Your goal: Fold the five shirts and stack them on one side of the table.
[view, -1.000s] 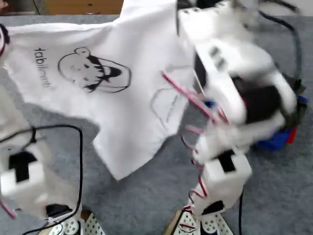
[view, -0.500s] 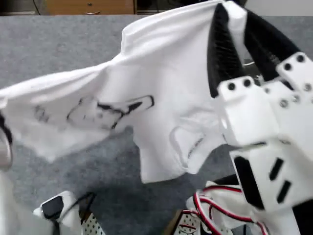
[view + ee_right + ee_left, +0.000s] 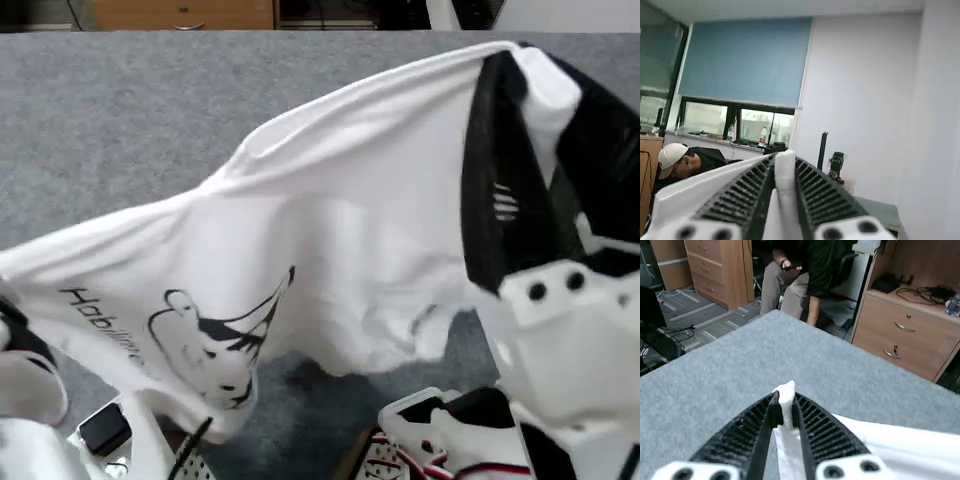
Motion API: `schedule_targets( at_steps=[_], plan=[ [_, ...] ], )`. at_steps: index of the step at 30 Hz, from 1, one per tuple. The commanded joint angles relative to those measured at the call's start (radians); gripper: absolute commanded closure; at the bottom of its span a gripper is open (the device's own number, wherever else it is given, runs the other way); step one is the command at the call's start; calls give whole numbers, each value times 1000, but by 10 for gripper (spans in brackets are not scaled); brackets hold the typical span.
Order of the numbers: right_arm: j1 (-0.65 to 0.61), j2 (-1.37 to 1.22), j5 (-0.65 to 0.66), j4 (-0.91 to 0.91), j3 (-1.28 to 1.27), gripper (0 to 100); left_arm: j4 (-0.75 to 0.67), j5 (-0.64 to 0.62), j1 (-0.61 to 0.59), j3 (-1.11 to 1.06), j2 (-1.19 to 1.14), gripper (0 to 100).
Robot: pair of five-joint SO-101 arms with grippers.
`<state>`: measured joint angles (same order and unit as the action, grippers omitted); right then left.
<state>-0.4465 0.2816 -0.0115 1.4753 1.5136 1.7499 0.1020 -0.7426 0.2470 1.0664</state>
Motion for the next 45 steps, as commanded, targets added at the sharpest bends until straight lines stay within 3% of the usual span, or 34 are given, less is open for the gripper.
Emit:
schedule_targets(
  at_steps=[1,6,17,22,28,32,41,45],
  plan=[
    [-8,48,0,-61,-74,995,9,9,-15,-91,84,981],
    [-8,113,6,-107,-160,995,-12,8,-20,-107,168,981],
    [-41,153,8,-153,-302,995,-310,3,-18,-117,173,981],
    [-58,145,8,-147,-326,995,-324,3,-15,-133,171,981],
    [-70,145,6,-158,-535,995,-356,3,-14,-305,171,981],
    [-65,120,6,-276,-771,995,-548,2,-14,-505,171,981],
    [-24,-16,8,-858,-1257,995,-1188,-80,127,-1108,165,979],
    [35,-157,8,-1097,-1357,995,-1376,-75,170,-1280,93,974]
  ],
)
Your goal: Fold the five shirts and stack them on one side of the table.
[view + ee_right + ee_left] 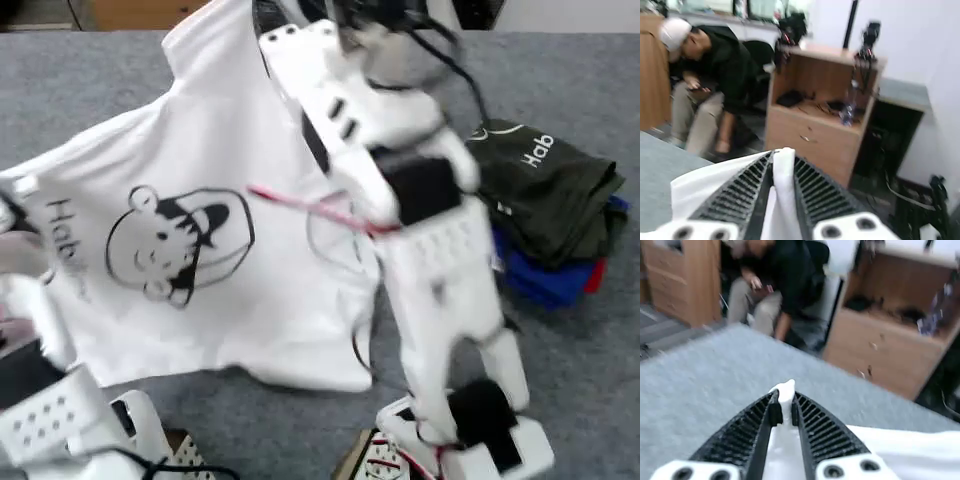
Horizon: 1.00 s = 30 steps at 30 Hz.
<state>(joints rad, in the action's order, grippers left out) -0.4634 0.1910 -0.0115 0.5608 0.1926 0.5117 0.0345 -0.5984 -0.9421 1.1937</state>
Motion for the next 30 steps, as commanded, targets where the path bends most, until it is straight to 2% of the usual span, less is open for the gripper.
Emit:
schedule_targets(
  at_steps=[1,7,12,15,19,24,30],
  plan=[
    [61,-108,8,-221,-38,995,-158,-8,32,-110,-61,962],
    [76,-321,5,-351,30,995,-325,-15,25,-52,-288,940],
    [79,-496,-103,-341,249,995,-368,-17,18,104,-552,940],
    [77,-576,-107,-222,383,995,-367,-17,12,178,-654,940],
    [77,-605,-107,-21,526,995,-362,-9,12,192,-667,940],
    [91,-604,-75,292,697,995,-158,-8,20,241,-667,940],
    [74,-605,164,689,898,995,132,-6,21,342,-667,940]
  ],
)
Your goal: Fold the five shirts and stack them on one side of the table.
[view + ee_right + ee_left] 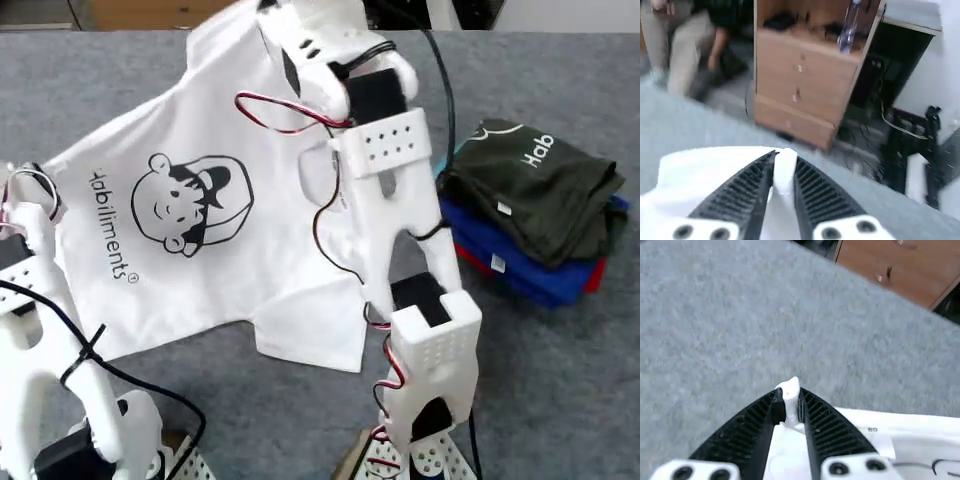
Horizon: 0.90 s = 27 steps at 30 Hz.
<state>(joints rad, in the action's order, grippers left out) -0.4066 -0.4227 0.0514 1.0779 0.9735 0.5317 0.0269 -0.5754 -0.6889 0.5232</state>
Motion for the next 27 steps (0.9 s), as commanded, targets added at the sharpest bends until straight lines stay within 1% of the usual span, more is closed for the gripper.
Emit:
schedule_targets(
  at_steps=[1,3,7,9,11,14,16,20,24,27],
  plan=[
    [13,7,137,235,143,995,152,2,-2,107,4,940],
    [10,4,187,344,182,995,232,2,-2,147,4,940],
    [-7,5,230,523,225,995,362,2,2,215,4,941],
    [-21,8,262,614,237,995,413,28,2,230,4,950],
    [-36,8,295,707,252,995,463,75,12,232,4,986],
    [-31,24,304,709,236,995,549,112,29,224,16,981],
    [-33,45,302,709,213,995,586,112,32,216,38,981],
    [-58,151,301,710,24,995,594,112,29,143,124,981],
    [-84,332,298,701,-288,995,588,112,28,29,219,981],
    [-81,469,298,658,-533,995,588,112,25,-35,266,981]
  ],
)
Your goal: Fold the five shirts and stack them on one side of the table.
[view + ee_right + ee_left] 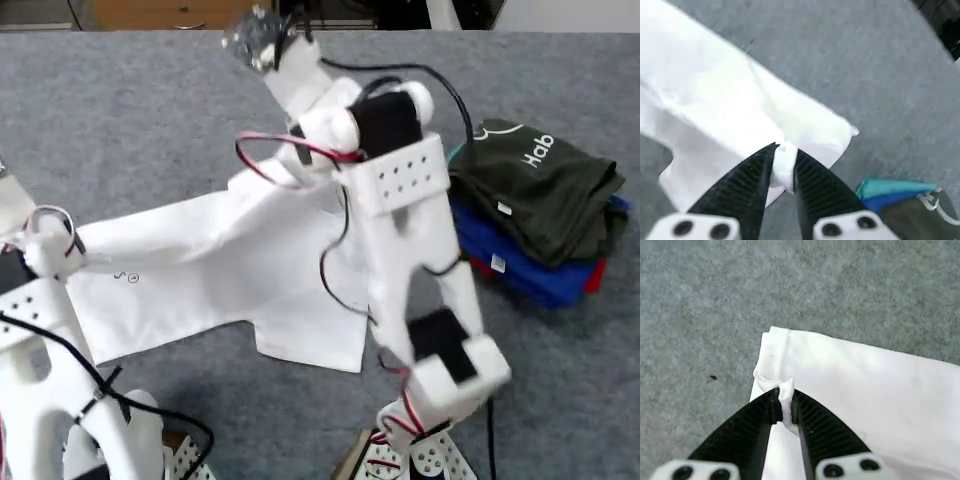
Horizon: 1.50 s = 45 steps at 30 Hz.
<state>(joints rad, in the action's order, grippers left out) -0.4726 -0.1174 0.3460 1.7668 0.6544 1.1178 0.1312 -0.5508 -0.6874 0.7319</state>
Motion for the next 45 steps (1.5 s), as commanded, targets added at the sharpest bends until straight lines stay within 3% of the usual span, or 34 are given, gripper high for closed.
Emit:
schedule_targets(
  at_steps=[1,9,18,31,38,41,45],
  plan=[
    [-15,211,3,-51,-295,995,2,8,-2,-54,70,981],
    [-22,584,2,-210,-889,995,63,8,-52,-92,87,981],
    [-82,855,2,-288,-1303,995,110,8,-52,-143,81,981],
    [-79,901,3,-354,-1417,995,226,130,-31,-207,88,981],
    [-81,905,14,-361,-1417,992,227,262,-32,-285,82,981],
    [-82,908,72,-348,-1417,899,230,336,-40,-305,81,947],
    [-99,908,129,-281,-1406,735,255,420,-89,-258,88,749]
  ],
)
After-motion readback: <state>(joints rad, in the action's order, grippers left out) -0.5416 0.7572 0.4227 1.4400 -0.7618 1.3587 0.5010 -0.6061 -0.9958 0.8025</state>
